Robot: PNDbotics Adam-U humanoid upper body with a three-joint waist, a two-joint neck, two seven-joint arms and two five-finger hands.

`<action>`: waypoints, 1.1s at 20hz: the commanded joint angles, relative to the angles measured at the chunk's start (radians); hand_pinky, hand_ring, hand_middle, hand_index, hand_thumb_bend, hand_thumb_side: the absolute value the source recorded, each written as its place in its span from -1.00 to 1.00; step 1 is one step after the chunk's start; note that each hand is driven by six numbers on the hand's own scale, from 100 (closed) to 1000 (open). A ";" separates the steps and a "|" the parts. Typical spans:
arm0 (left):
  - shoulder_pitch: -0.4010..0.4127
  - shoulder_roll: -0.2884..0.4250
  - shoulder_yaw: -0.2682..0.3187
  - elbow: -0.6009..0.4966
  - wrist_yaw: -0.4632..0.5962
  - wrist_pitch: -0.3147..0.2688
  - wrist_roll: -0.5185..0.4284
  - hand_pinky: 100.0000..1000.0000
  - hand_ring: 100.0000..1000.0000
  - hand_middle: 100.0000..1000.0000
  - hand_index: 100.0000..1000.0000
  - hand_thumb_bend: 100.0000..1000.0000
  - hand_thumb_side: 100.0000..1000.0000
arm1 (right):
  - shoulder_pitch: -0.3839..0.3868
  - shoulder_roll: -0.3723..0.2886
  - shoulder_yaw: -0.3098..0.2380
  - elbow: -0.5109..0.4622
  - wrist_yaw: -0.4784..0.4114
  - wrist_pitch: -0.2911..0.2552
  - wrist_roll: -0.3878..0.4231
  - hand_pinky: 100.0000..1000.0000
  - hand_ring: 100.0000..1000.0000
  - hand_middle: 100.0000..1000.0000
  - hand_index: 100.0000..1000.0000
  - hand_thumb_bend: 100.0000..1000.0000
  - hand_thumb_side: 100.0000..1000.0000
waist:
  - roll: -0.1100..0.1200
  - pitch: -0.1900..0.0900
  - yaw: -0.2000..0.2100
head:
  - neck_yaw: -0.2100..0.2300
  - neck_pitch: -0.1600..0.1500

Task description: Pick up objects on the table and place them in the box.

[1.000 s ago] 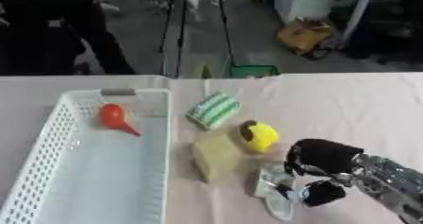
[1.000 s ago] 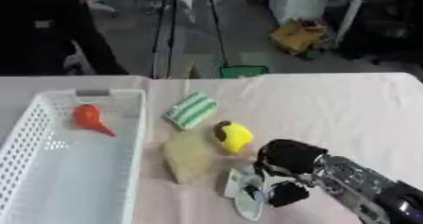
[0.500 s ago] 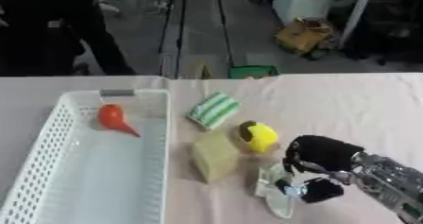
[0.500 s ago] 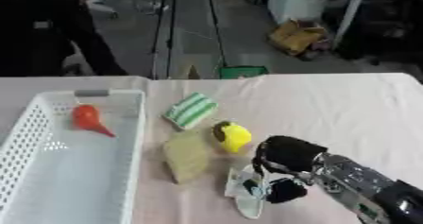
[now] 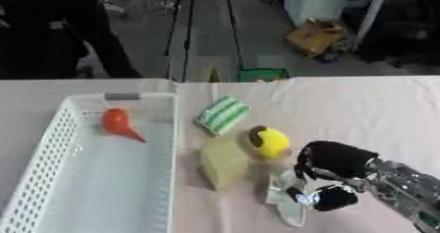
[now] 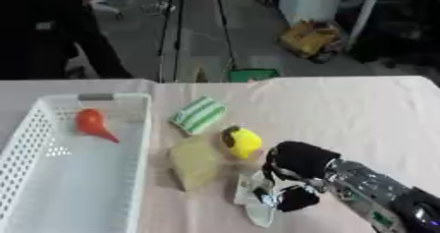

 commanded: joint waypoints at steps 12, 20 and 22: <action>-0.014 0.003 0.001 -0.014 -0.007 0.001 0.000 1.00 0.85 0.89 0.84 -1.00 1.00 | -0.013 -0.026 -0.013 -0.002 -0.028 -0.011 0.024 0.64 0.19 -0.49 -0.10 -0.76 0.36 | 0.004 -0.010 0.001 | -0.004 -0.012; -0.014 0.001 0.000 -0.014 -0.008 0.003 -0.002 1.00 0.86 0.89 0.84 -1.00 1.00 | -0.012 -0.027 -0.017 -0.007 -0.042 -0.013 0.027 0.63 0.14 -0.54 -0.19 -0.68 0.26 | 0.006 -0.009 0.000 | -0.006 -0.014; -0.013 0.001 0.001 -0.014 -0.008 0.004 -0.002 1.00 0.85 0.89 0.84 -1.00 1.00 | -0.011 -0.026 -0.019 -0.010 -0.047 -0.013 0.026 0.63 0.12 -0.56 -0.20 -0.67 0.25 | 0.006 -0.009 0.000 | -0.006 -0.016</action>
